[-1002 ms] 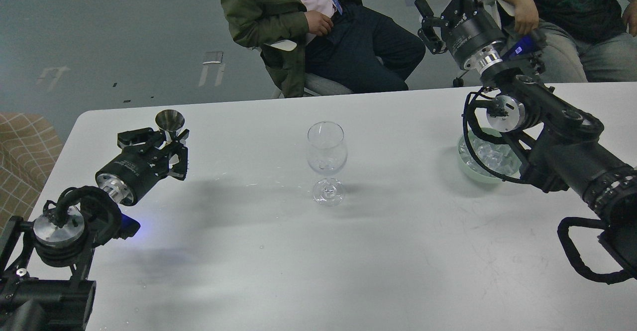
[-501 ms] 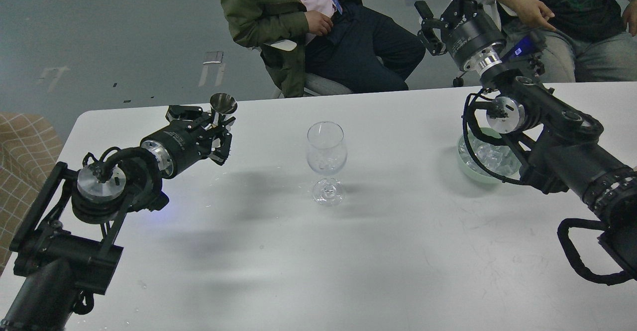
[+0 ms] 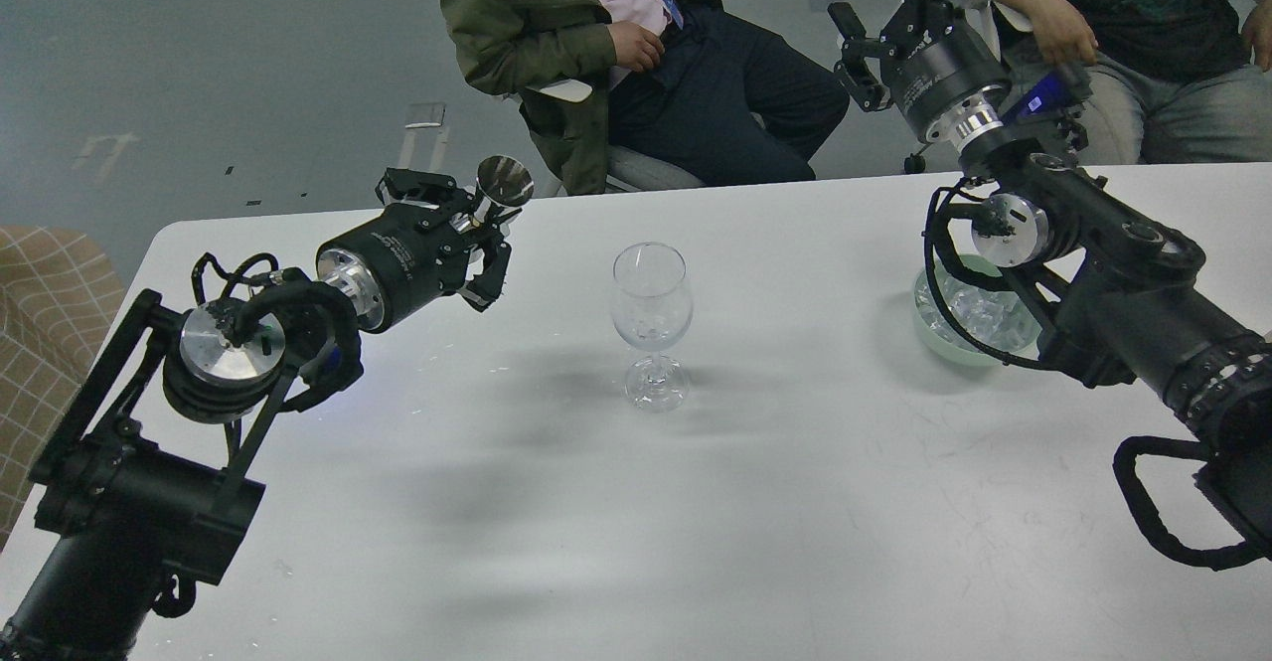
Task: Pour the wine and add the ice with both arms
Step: 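Carry the jigger with the left gripper over the wine glass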
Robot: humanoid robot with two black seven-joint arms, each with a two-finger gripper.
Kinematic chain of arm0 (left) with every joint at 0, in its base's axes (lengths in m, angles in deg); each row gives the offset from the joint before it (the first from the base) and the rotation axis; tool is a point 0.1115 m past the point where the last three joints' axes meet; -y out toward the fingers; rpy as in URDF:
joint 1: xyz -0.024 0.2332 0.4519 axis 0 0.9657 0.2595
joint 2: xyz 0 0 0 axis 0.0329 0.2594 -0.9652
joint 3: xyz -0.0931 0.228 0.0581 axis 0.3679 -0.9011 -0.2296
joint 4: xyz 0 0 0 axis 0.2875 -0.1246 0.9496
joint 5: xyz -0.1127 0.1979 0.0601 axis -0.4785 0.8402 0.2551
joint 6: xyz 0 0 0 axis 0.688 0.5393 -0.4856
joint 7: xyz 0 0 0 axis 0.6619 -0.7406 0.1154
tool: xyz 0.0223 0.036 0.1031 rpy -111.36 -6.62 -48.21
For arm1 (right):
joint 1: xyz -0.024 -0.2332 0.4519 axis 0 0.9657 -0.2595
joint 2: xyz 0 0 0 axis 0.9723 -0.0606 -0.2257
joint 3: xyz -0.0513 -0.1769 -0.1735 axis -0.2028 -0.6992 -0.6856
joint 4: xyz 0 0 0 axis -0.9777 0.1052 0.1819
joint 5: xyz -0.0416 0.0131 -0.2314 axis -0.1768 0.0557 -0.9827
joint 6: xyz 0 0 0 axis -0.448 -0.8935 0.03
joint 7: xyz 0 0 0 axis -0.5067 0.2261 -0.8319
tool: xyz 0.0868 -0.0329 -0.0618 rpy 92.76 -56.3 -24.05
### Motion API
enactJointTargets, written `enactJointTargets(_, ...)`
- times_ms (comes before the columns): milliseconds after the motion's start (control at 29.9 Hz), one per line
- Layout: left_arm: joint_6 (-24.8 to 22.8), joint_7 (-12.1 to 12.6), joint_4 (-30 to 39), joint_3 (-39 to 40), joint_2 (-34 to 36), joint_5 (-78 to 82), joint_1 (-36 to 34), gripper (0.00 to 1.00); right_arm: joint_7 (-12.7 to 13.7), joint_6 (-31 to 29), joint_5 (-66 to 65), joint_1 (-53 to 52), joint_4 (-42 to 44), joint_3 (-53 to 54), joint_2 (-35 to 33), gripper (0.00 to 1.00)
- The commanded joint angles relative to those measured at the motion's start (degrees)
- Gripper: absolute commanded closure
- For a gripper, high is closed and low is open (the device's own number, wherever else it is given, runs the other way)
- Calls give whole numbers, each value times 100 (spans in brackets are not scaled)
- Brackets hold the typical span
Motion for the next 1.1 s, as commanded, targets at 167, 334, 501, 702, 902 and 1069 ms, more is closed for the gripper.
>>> enactJointTargets(167, 48, 0, 194, -63, -21, 81, -23, 100, 0, 7, 0, -18, 1, -7, 9, 0)
enactJointTargets(334, 57, 0, 194, -292, -64, 405, -49, 100, 0, -2, 0, -18, 1, -7, 0, 0)
enactJointTargets(501, 118, 0, 186, -502, -117, 572, -171, 100, 0, -2, 0, -18, 1, -7, 0, 0)
enactJointTargets(702, 180, 0, 151, -854, -117, 757, -321, 100, 0, -2, 0, 0, 1, -7, 9, 0)
enactJointTargets(902, 189, 0, 151, -881, -117, 942, -409, 100, 0, -11, 0, -9, 1, -7, 0, 0)
enactJointTargets(1069, 224, 0, 124, -1170, -117, 959, -585, 100, 0, -11, 0, -9, 1, -7, 9, 0)
